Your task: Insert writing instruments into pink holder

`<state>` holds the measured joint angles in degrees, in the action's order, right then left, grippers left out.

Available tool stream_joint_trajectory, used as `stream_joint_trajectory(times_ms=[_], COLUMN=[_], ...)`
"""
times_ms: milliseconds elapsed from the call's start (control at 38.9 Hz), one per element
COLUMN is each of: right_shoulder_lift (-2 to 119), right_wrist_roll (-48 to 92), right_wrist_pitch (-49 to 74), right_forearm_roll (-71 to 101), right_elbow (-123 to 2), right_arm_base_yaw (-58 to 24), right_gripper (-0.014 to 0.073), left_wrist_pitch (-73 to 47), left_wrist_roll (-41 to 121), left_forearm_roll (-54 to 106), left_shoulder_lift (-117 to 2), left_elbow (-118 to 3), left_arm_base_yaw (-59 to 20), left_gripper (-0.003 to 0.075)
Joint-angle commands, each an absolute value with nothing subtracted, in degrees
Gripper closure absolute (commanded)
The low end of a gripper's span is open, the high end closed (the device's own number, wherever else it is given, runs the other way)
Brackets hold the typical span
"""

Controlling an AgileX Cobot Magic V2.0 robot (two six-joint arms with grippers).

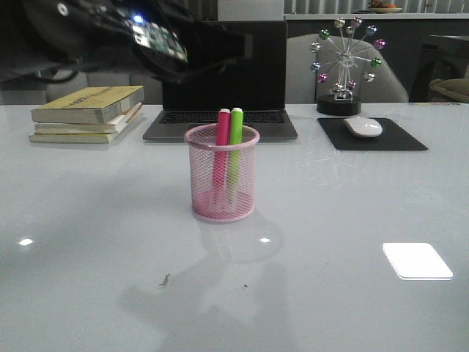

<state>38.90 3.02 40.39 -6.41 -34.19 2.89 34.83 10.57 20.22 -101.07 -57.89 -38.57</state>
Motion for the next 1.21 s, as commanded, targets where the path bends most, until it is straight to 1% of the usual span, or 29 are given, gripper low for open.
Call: stream_joint_trajectory(times_ms=[0, 103, 335, 540, 643, 875, 1029, 1184], right_shoulder_lift=[38.74, 38.74, 38.74, 38.74, 38.74, 38.74, 38.74, 38.74], right_wrist_roll=[3.42, 3.42, 3.42, 3.42, 3.42, 3.42, 3.42, 3.42], right_wrist_pitch=[36.9, 36.9, 36.9, 36.9, 36.9, 36.9, 36.95, 36.95], right_forearm_roll=[-7.4, -7.4, -7.4, -7.37, -7.37, -7.37, -7.37, -7.27], right_elbow=[-35.72, -35.72, -35.72, -35.72, -35.72, -35.72, -35.72, -35.72], right_arm_base_yaw=[3.27, 3.27, 3.27, 3.27, 3.22, 3.15, 3.15, 3.15], right_gripper=[0.0138, 0.0138, 0.0138, 0.0138, 0.0138, 0.0138, 0.0138, 0.0138], left_wrist_pitch=[39.16, 35.22, 16.28, 2.02, -3.28, -5.45, -7.58, -12.41], left_wrist_roll=[17.32, 18.42, 18.94, 19.07, 19.07, 19.07, 18.97, 18.97], left_forearm_roll=[19.81, 19.94, 19.6, 16.96, 16.96, 16.96, 16.96, 16.96], left_shoulder_lift=[-93.76, -87.57, -73.29, -63.23, -58.81, -48.13, -40.8, -34.78], left_elbow=[-59.36, -59.36, -59.36, -59.36, -58.79, -51.48, -43.43, -36.79], left_arm_base_yaw=[-37.03, -34.8, -27.1, -15.22, -9.27, 0.22, 1.39, 1.39], left_gripper=[0.0306, 0.0306, 0.0306, 0.0306, 0.0307, 0.0362, 0.0366, 0.0366])
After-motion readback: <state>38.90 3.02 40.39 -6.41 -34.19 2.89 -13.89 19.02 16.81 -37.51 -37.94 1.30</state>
